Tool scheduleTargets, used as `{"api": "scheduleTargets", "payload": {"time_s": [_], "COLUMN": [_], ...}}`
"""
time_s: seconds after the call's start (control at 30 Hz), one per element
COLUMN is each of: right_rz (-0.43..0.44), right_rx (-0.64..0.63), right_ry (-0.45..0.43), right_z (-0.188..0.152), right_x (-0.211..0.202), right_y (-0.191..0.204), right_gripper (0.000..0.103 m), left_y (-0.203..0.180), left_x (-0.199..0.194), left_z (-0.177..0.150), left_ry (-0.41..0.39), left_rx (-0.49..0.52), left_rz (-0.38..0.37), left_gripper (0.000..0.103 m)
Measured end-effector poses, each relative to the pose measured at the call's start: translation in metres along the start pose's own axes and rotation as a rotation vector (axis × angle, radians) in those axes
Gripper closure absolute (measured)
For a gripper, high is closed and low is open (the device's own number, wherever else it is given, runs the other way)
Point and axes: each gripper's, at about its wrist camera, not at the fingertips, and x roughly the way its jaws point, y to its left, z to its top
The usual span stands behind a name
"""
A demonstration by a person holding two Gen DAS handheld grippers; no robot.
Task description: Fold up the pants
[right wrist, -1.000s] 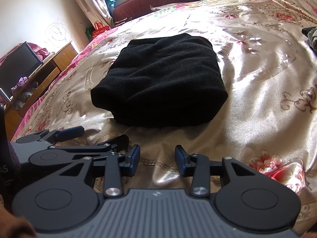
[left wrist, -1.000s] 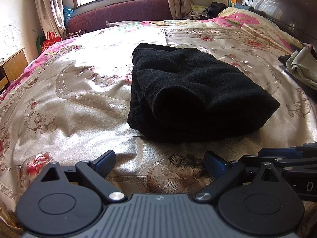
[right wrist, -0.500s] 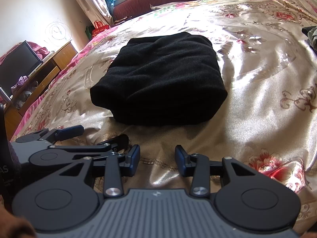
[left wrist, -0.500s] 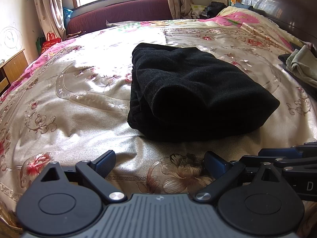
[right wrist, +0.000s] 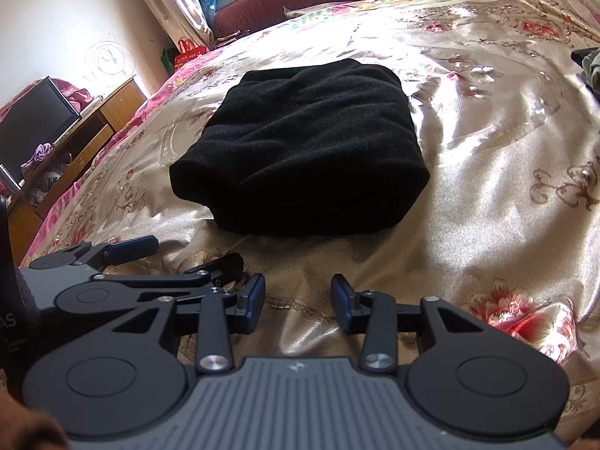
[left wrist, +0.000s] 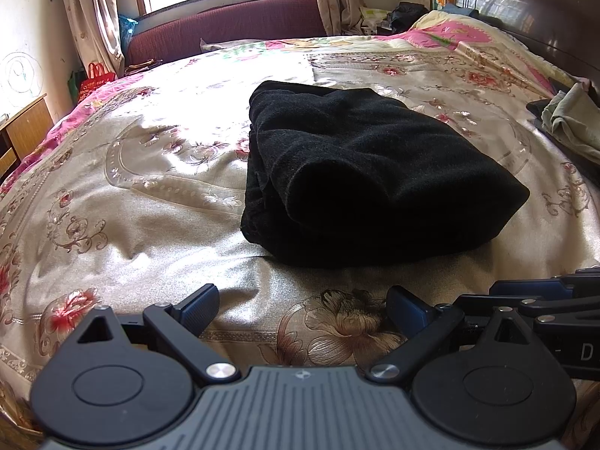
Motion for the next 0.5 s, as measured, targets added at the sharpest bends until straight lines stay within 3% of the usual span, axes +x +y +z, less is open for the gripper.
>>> {"api": "scheduleTargets", "payload": {"time_s": [0.5], "right_rz": [0.0], "right_rx": [0.001], "right_ry": [0.002], "right_z": [-0.0019], "right_x": [0.0001], "right_y": [-0.0001], "right_gripper": [0.063], "left_y": [-0.0002], "left_x": [0.0001], "left_z": [-0.0002], "left_ry": [-0.001], "left_rx": [0.002], "left_rz": [0.002], "left_gripper": [0.0]}}
